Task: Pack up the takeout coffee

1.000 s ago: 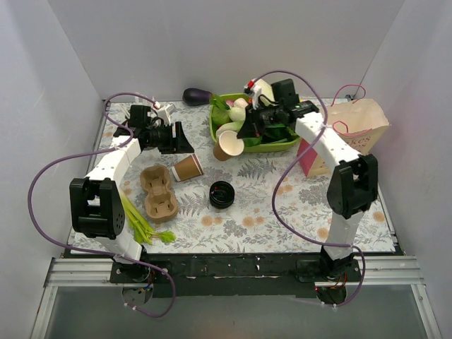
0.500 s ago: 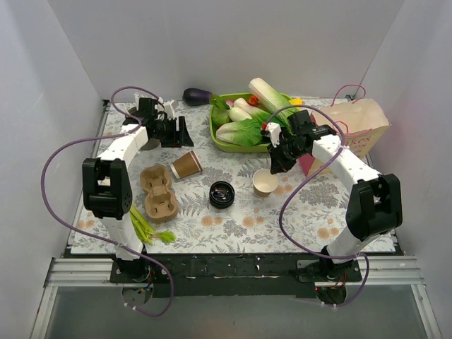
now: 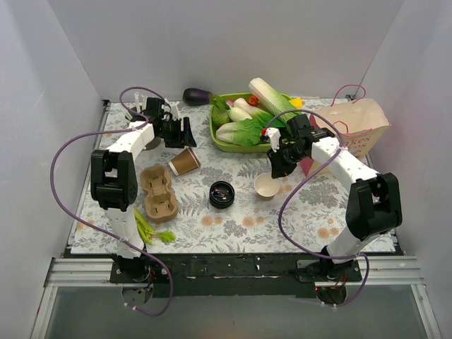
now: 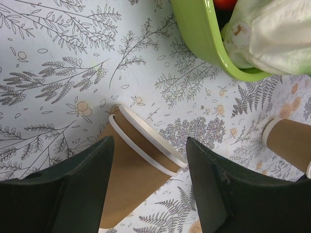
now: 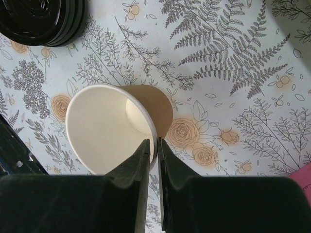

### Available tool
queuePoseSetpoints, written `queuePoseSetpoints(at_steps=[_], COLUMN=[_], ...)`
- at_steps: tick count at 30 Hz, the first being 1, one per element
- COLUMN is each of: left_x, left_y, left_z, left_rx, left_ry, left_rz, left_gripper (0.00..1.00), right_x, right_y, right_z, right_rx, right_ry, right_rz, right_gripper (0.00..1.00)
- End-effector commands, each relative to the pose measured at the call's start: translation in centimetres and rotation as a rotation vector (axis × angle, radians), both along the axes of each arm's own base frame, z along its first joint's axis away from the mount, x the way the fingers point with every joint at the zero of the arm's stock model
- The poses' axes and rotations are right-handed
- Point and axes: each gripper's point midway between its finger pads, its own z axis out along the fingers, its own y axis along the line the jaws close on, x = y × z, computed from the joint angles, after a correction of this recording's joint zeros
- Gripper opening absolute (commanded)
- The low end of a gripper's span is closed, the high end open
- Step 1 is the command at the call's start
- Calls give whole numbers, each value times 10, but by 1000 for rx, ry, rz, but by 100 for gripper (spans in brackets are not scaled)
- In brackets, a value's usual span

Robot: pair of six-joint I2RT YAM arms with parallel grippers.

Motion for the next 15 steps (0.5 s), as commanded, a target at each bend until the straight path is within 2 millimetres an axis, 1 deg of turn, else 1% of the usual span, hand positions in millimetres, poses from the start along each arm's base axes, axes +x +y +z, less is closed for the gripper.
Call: queuePoseSetpoints(at_steps=[1, 3, 4, 5, 8, 9, 12, 13, 15], left_x=[6, 5, 5, 6, 6, 6, 7, 8, 8], left_y=[-3, -2, -2, -2, -2, -2, -2, -2, -2], left_z=[18, 17, 17, 18, 17, 17, 19, 19, 20], left_rx=[0, 3, 2, 3, 7, 5, 4, 3, 2], left_ry=[-50, -47, -48, -50, -51, -49, -55, -56, -58], left_rz=[-11, -9, -9, -8, -8, -7, -7, -8, -8], left_gripper=[61, 61, 61, 61, 61, 61, 61, 61, 61], right_x=[5, 5, 6, 6, 13, 19, 28, 33, 35], right_y=[3, 3, 3, 3, 5, 7, 10, 12, 17], right_z=[3, 5, 5, 5, 16, 24, 40, 49, 58], right_rx=[12, 12, 11, 11, 19, 27, 35, 41, 49], right_ry=[-19, -22, -24, -25, -55, -81, -123, -148, -173], right_rz=[24, 22, 20, 20, 18, 19, 16, 18, 35], right_gripper=[24, 29, 34, 35, 40, 41, 43, 44, 45])
